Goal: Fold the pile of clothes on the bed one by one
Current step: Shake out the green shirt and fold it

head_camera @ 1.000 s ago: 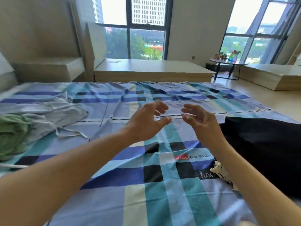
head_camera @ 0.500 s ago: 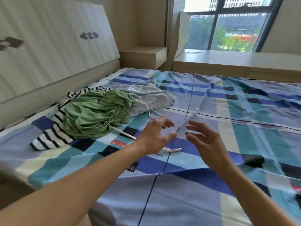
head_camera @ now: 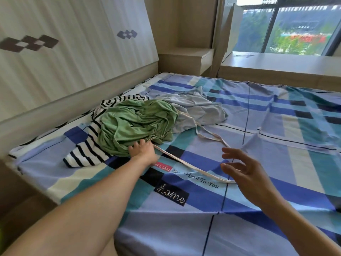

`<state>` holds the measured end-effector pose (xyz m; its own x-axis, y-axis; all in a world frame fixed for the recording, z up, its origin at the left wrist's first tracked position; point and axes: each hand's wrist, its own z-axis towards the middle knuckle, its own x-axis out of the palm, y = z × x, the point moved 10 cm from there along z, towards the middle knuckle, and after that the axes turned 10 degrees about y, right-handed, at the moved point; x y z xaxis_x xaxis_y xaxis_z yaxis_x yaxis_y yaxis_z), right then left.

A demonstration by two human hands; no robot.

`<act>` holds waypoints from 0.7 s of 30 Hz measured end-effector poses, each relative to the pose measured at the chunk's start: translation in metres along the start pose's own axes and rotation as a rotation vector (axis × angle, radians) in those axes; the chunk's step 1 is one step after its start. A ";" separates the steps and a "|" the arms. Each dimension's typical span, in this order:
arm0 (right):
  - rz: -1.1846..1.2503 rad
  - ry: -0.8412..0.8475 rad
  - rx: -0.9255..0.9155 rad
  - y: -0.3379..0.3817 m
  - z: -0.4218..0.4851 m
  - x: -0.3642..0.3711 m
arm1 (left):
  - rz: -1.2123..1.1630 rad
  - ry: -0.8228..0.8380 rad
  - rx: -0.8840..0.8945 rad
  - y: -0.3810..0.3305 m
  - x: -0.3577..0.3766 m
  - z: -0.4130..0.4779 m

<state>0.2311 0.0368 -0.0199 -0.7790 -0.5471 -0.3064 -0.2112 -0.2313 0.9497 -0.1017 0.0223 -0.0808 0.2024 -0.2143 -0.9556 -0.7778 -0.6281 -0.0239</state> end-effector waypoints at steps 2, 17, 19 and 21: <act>-0.019 0.025 0.016 -0.003 0.000 0.007 | -0.030 -0.063 0.014 0.000 -0.009 0.000; 0.776 0.122 0.389 -0.010 -0.047 0.010 | -0.550 0.156 1.173 -0.210 -0.067 -0.251; 0.820 0.120 0.332 -0.003 -0.062 -0.007 | -0.435 0.258 1.316 -0.230 -0.047 -0.297; 0.717 0.170 0.322 -0.003 -0.080 -0.021 | -0.361 0.343 1.381 -0.242 -0.028 -0.324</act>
<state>0.2954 -0.0148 -0.0216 -0.6941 -0.5955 0.4045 0.1264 0.4523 0.8829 0.2739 -0.0619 0.0470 0.4805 -0.4915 -0.7263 -0.5545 0.4713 -0.6858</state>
